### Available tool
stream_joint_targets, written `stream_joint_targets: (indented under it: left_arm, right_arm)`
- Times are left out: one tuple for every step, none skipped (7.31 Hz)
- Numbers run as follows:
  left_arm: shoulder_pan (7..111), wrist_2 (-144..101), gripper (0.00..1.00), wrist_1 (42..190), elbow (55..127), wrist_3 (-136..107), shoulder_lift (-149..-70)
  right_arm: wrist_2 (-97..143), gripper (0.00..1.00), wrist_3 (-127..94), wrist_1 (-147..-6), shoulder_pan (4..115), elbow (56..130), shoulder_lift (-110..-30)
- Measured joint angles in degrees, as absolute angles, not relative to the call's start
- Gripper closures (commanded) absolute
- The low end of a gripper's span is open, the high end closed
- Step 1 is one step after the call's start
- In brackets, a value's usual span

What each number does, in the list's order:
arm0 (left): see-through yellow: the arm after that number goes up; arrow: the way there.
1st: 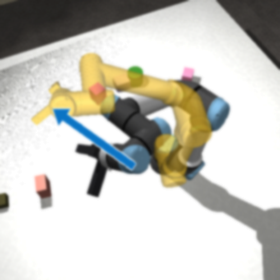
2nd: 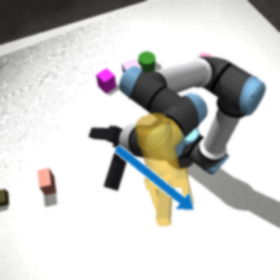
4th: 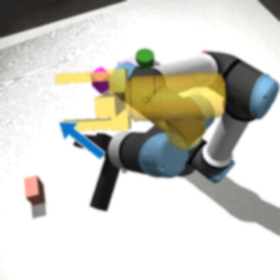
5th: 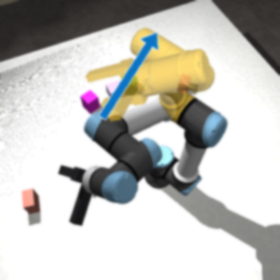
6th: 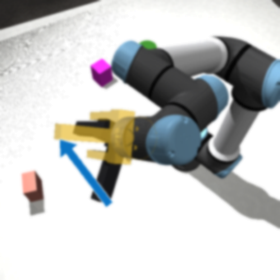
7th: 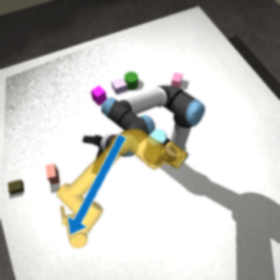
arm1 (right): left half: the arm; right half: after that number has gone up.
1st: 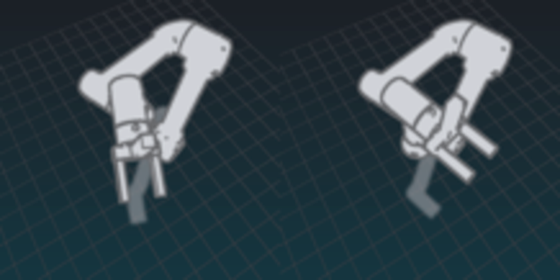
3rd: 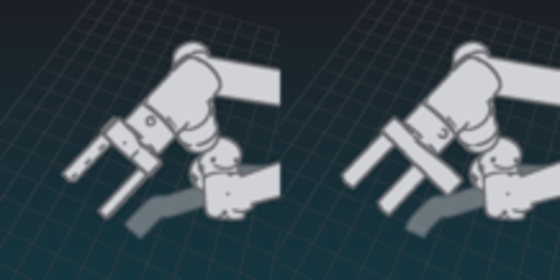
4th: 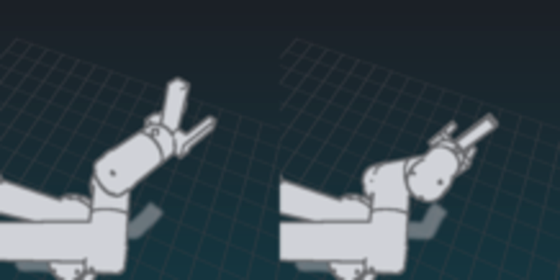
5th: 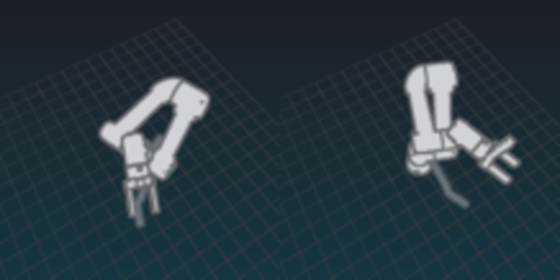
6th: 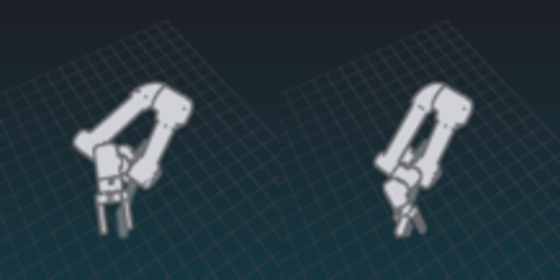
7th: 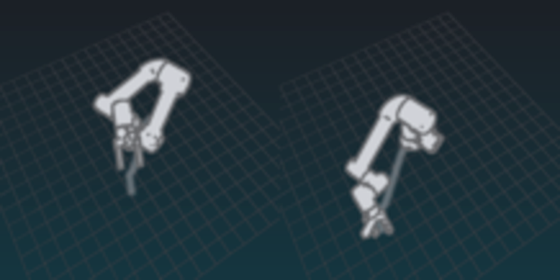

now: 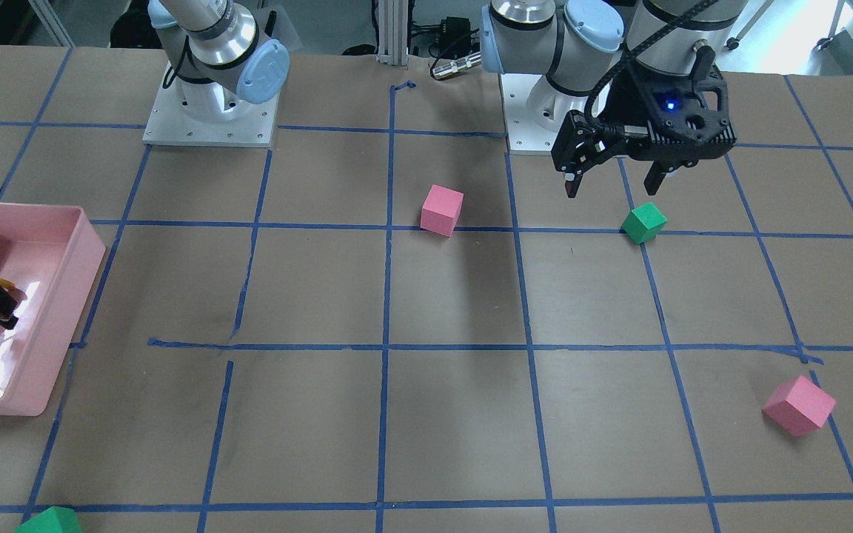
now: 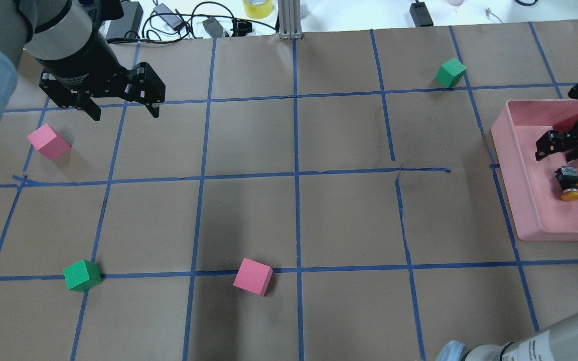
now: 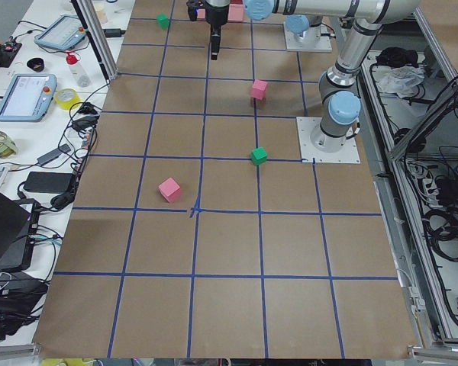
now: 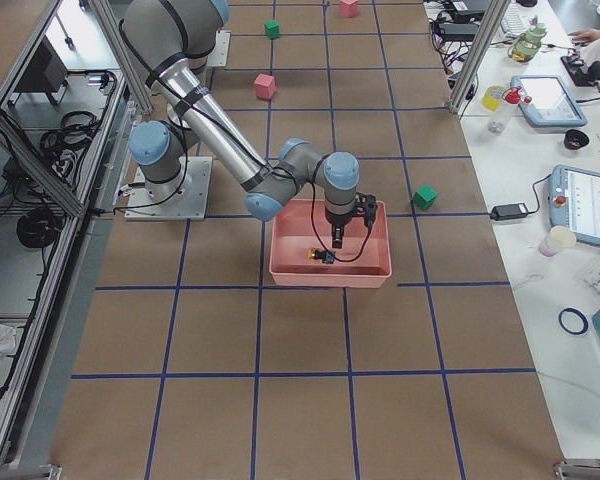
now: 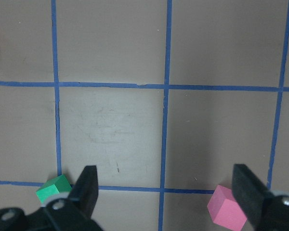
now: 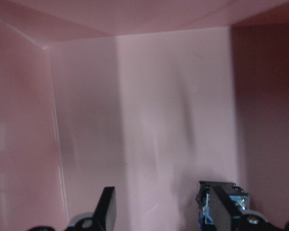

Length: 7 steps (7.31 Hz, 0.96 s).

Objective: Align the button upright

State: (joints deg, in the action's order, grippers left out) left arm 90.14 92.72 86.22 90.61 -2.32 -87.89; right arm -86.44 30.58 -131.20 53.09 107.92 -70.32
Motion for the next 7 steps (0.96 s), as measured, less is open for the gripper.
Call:
stream_joint_targets:
  left_arm:
    - [90.14,92.72,0.00,86.22,90.60,-2.31,-87.89]
    - [90.13,92.72,0.00,86.22,90.57,-2.29,-87.89]
    - [90.12,92.72,0.00,86.22,90.54,-2.29,-87.89]
    - [90.14,92.72,0.00,86.22,90.54,-2.29,-87.89]
    - [90.14,92.73,0.00,86.22,90.53,-2.29,-87.89]
    - [90.13,92.73,0.00,86.22,90.53,-2.29,-87.89]
    - [90.10,92.72,0.00,86.22,90.53,-2.29,-87.89]
  right_arm:
    - [-85.69,0.27,30.63,-130.95,53.09,107.64,-70.43]
    - [-83.89,0.27,30.90,-130.72,53.07,107.67,-70.50]
    - [-81.28,0.26,31.55,-130.53,52.83,107.98,-70.43]
    - [-79.15,0.24,32.28,-130.37,52.31,108.29,-70.37]
    - [-77.12,0.23,32.93,-129.87,51.73,108.56,-70.34]
    - [-75.17,0.22,33.59,-128.88,51.08,108.73,-70.32]
    - [-73.94,0.21,34.12,-128.12,50.46,108.83,-70.32]
